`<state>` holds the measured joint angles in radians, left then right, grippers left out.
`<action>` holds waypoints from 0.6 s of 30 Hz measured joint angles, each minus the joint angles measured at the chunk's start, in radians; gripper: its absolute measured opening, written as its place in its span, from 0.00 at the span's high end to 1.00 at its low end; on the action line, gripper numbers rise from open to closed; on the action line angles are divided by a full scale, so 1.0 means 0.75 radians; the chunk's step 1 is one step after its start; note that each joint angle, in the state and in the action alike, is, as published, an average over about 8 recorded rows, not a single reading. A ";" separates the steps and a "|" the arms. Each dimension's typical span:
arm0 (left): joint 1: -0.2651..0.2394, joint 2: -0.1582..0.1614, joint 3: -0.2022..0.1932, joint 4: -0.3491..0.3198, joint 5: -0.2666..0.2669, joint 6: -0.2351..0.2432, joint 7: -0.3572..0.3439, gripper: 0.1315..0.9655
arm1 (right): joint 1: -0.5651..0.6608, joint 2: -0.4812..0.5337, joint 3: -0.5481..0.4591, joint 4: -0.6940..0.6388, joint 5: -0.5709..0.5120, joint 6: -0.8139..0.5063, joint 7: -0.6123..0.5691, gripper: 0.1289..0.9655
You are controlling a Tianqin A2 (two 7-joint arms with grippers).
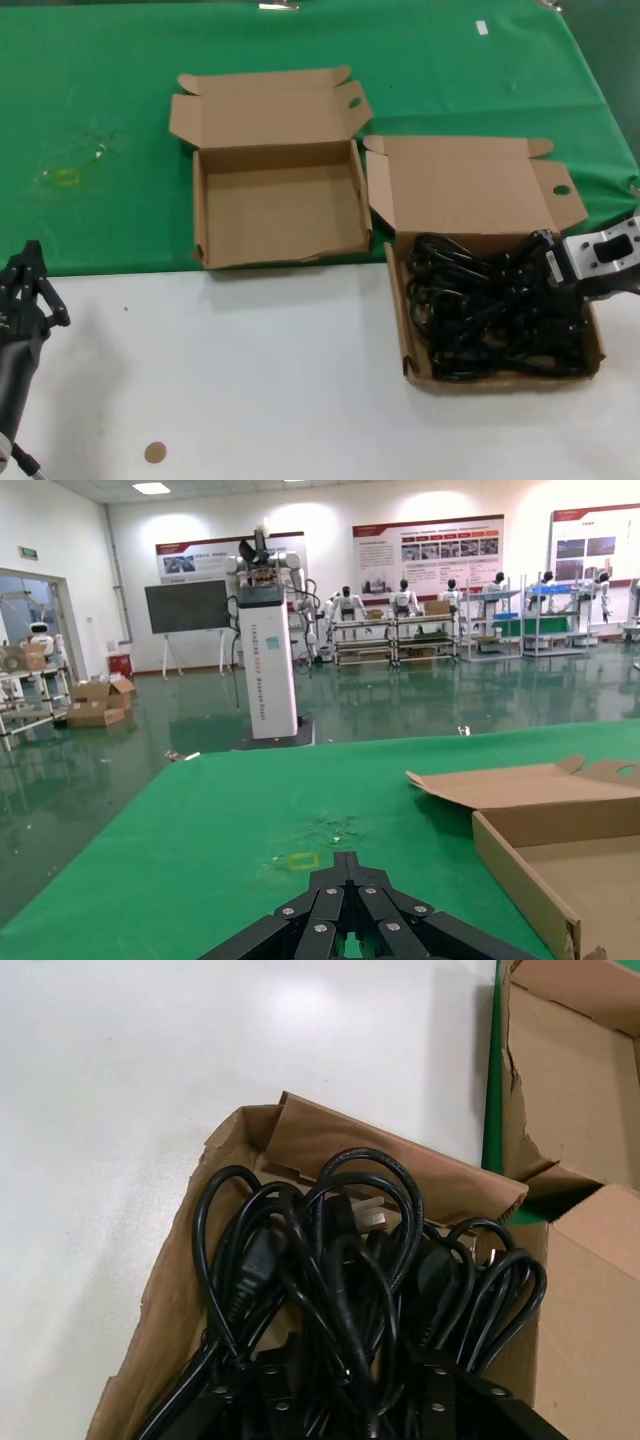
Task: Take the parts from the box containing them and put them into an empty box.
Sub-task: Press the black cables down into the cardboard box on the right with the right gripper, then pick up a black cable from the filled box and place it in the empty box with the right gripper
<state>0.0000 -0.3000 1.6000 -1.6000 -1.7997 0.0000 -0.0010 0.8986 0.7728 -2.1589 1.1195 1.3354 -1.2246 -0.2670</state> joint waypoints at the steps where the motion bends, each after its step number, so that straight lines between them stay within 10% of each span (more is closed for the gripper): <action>1: 0.000 0.000 0.000 0.000 0.000 0.000 0.000 0.99 | -0.003 0.002 0.002 0.005 -0.002 -0.001 0.003 0.64; 18: 0.000 0.000 0.000 0.000 0.000 0.000 0.001 0.99 | 0.006 0.042 0.041 0.090 -0.018 -0.053 0.083 0.87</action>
<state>0.0000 -0.3000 1.6001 -1.6000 -1.7994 0.0000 -0.0006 0.9031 0.8043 -2.1281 1.1867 1.3220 -1.2647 -0.2047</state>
